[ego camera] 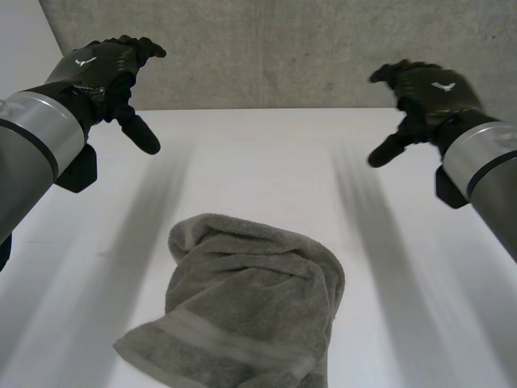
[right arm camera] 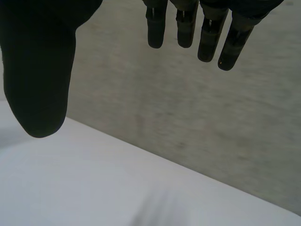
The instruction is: Fold the laundry
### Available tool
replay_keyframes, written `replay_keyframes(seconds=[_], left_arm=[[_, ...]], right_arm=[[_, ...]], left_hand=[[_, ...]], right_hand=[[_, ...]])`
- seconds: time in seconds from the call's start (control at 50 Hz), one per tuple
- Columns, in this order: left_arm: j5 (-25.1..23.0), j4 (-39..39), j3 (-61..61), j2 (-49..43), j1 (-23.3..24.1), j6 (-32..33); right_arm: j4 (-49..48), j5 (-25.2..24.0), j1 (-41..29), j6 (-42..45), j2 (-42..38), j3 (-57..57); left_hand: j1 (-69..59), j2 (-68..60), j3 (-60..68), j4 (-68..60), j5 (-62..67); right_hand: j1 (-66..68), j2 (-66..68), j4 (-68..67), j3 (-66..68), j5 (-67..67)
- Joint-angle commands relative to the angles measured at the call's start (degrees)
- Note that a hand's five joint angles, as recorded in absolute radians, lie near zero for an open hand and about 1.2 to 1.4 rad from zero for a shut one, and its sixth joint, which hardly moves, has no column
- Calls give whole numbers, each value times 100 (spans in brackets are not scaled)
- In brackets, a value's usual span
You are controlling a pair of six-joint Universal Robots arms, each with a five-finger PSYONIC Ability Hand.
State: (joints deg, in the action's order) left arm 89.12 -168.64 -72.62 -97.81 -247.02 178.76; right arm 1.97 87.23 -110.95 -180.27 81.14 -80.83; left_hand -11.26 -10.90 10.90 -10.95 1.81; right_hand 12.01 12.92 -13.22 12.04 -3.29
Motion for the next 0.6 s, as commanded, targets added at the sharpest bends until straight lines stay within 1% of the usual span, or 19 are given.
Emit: replay_keyframes(seconds=[0.02, 0.06, 0.1, 0.22, 0.4, 0.5, 0.54, 0.56, 0.6], left_arm=[[9, 331, 160, -1, -4, 1], [9, 428, 213, 16, -13, 1], [9, 454, 222, 17, -13, 1], [9, 455, 239, 43, -13, 1], [0, 455, 231, 52, -13, -8], [9, 437, 160, 52, -4, 10], [-26, 411, 125, 8, -4, 19], [-26, 411, 125, 8, -4, 19], [-61, 410, 125, -71, 40, 71]], right_arm=[[497, 998, -6, 493, -10, 428], [558, 1147, -6, 606, -10, 507], [576, 1173, -6, 668, -1, 516], [576, 1191, 46, 844, 16, 507], [559, 1182, 117, 871, 43, 490], [532, 1051, 117, 871, 43, 481], [602, 797, 117, 984, 34, 516], [602, 796, 117, 985, 34, 516], [795, 376, 126, 1326, -45, 534]], left_hand=[[37, 2, -1, 6, -93], [70, 35, -34, 39, -126], [71, 35, -34, 39, -126], [71, 35, -34, 39, -126], [71, 35, -34, 39, -126], [71, 35, -34, 39, -126], [4, -31, 32, -27, -59], [3, -32, 33, -28, -59], [-30, -66, 67, -61, -25]], right_hand=[[-201, -292, 322, -204, 329], [-201, -292, 322, -204, 329], [-201, -292, 322, -204, 329], [-201, -292, 322, -204, 329], [-201, -292, 322, -204, 329], [-201, -292, 322, -204, 329], [-201, -292, 322, -204, 329], [-201, -292, 322, -204, 329], [-201, -292, 322, -204, 329]])
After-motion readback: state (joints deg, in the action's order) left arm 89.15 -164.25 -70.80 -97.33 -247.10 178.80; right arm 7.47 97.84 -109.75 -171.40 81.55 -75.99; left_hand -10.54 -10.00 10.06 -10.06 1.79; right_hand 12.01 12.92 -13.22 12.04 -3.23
